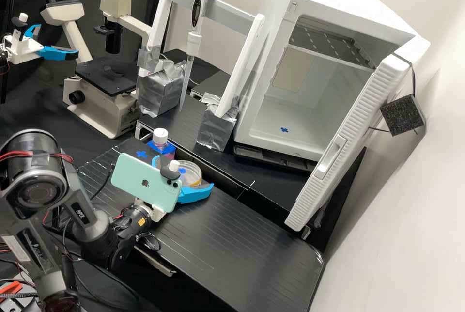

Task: Move the petri dish to the incubator

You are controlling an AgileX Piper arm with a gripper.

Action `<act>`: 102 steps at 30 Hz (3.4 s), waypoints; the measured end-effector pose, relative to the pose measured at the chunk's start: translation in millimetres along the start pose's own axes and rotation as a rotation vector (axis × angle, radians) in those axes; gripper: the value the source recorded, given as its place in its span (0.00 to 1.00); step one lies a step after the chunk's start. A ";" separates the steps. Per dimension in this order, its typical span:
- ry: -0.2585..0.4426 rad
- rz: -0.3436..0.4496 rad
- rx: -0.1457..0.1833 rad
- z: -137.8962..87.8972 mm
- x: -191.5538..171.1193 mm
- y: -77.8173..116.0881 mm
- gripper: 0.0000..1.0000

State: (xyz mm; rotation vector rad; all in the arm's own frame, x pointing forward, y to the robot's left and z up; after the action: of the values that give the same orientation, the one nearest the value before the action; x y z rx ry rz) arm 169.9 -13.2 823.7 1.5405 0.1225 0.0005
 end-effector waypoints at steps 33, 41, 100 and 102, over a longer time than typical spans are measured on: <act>-0.006 0.019 0.003 -2.1 3.0 -1.2 0.00; -0.009 0.019 -0.001 -2.3 2.6 -0.8 0.00; -0.024 0.224 0.109 37.6 307.1 163.8 0.00; -0.015 0.210 0.107 37.1 312.7 161.1 0.00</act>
State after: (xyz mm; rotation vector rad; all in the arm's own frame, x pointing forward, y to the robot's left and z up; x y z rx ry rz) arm 496.0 -20.9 960.6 1.6535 -0.0521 0.1507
